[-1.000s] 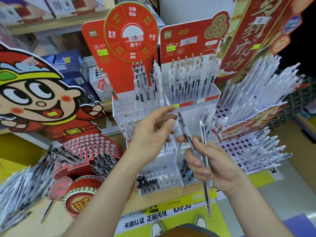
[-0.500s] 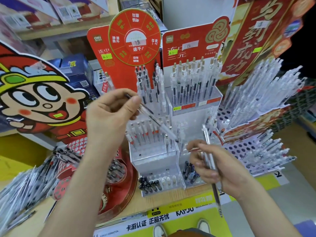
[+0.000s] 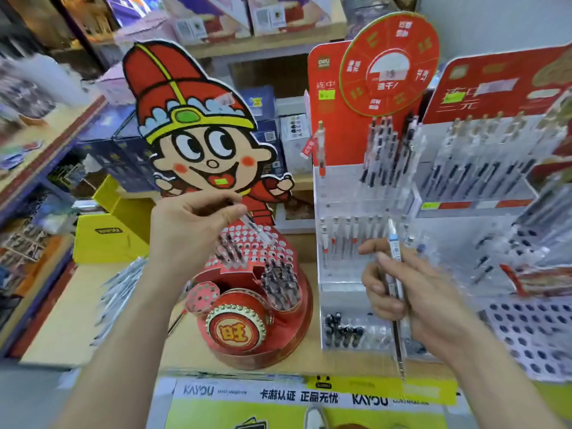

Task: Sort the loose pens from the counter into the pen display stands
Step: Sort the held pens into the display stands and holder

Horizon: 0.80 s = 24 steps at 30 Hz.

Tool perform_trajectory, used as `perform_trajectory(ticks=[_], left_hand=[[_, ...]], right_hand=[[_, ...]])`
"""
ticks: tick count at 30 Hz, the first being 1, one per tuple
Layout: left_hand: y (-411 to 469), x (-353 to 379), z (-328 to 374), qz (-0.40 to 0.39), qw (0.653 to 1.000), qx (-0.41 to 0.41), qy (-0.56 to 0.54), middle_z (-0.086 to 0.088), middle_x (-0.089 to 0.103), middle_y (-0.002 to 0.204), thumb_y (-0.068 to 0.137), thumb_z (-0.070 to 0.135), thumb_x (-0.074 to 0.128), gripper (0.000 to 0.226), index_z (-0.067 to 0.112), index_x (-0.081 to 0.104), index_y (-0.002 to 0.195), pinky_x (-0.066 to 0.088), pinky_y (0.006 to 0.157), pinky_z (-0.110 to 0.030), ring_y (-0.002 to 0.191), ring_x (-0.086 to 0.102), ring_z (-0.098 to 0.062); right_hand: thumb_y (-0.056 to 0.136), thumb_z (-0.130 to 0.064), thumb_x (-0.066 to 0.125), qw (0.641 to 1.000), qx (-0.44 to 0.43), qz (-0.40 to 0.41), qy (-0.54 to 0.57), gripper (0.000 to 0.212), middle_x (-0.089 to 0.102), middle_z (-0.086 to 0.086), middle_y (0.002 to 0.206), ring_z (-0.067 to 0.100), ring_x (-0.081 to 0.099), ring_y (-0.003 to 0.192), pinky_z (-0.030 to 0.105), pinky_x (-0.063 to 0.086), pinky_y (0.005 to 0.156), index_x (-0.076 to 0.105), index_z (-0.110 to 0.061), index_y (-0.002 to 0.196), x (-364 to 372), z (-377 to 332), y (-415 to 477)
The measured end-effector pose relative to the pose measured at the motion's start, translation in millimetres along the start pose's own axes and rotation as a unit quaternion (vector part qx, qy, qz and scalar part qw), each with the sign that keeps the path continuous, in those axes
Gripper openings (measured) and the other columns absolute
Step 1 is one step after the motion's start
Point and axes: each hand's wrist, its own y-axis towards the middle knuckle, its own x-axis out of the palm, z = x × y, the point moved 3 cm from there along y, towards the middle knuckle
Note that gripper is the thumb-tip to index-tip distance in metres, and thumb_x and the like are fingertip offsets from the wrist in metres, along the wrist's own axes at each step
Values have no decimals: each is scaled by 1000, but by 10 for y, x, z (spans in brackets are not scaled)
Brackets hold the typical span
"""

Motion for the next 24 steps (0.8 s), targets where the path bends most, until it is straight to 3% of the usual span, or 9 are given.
perform_trajectory(ticks=[5, 8, 12, 18, 24], left_hand=[[41, -146, -281, -15, 996, 7, 88, 17, 69, 75, 75, 23, 80, 16, 35, 71, 78, 45, 65, -14, 67, 59, 1], [53, -107, -373, -36, 988, 33, 149, 19, 64, 75, 75, 28, 80, 8, 31, 74, 80, 42, 65, -18, 68, 54, 1], [91, -77, -463, -56, 977, 36, 204, 8, 64, 81, 77, 34, 77, 12, 28, 76, 87, 47, 70, -26, 77, 57, -8], [134, -42, -484, -97, 970, 58, 214, 17, 54, 78, 80, 33, 75, 8, 29, 74, 87, 45, 72, -26, 79, 50, -5], [218, -87, -523, -66, 971, 67, 220, 22, 50, 73, 80, 33, 75, 12, 25, 76, 89, 44, 70, -23, 74, 51, -6]], right_hand=[[89, -28, 51, 999, 37, -22, -9, 22, 41, 6, 61, 11, 23, 42, 21, 16, 44, 64, -12, 95, 331, 120, 148], [88, -24, 50, 998, 52, -22, 5, 23, 41, 6, 62, 10, 25, 42, 19, 19, 41, 64, -8, 96, 453, 174, 227], [81, -18, 49, 998, 61, -25, 19, 31, 40, 6, 63, 12, 29, 46, 23, 20, 42, 61, -2, 104, 566, 207, 306], [80, -13, 46, 997, 63, -24, 32, 35, 42, 7, 65, 14, 33, 50, 24, 25, 44, 61, 1, 108, 680, 280, 400], [92, 1, 29, 997, 65, -10, 37, 33, 41, 8, 64, 15, 30, 51, 25, 23, 46, 58, 3, 107, 770, 301, 471]])
